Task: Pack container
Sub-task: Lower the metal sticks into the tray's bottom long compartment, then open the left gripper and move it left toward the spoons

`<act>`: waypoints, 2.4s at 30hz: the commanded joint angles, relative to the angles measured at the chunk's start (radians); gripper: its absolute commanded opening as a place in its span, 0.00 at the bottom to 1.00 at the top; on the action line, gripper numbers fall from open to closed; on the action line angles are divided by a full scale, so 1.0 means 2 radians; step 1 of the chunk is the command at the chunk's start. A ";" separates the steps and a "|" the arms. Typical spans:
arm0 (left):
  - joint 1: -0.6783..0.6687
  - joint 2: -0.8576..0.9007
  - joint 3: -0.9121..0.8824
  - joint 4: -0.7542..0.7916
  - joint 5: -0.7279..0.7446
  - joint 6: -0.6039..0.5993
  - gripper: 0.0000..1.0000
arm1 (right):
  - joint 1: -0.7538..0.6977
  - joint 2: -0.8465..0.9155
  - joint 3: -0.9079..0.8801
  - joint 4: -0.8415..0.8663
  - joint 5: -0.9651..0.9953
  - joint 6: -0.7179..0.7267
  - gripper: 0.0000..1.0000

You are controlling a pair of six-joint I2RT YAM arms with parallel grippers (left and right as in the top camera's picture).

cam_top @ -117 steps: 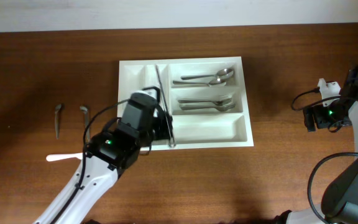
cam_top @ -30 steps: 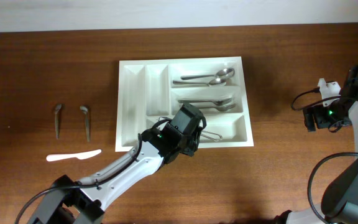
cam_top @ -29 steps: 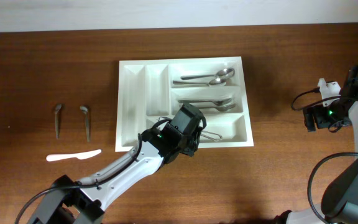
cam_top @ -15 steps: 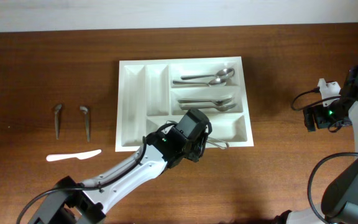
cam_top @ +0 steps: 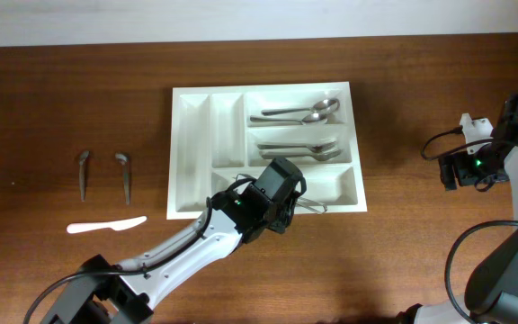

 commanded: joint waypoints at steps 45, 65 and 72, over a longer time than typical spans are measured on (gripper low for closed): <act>0.009 0.034 0.004 0.004 -0.008 -0.005 0.48 | -0.001 -0.001 0.000 0.000 -0.001 0.000 0.99; 0.031 0.035 0.042 0.161 -0.046 0.204 0.99 | -0.001 -0.001 0.000 0.000 -0.001 0.000 0.99; 0.063 0.015 0.149 0.088 -0.044 0.458 0.99 | -0.001 -0.001 0.000 0.000 -0.001 0.000 0.99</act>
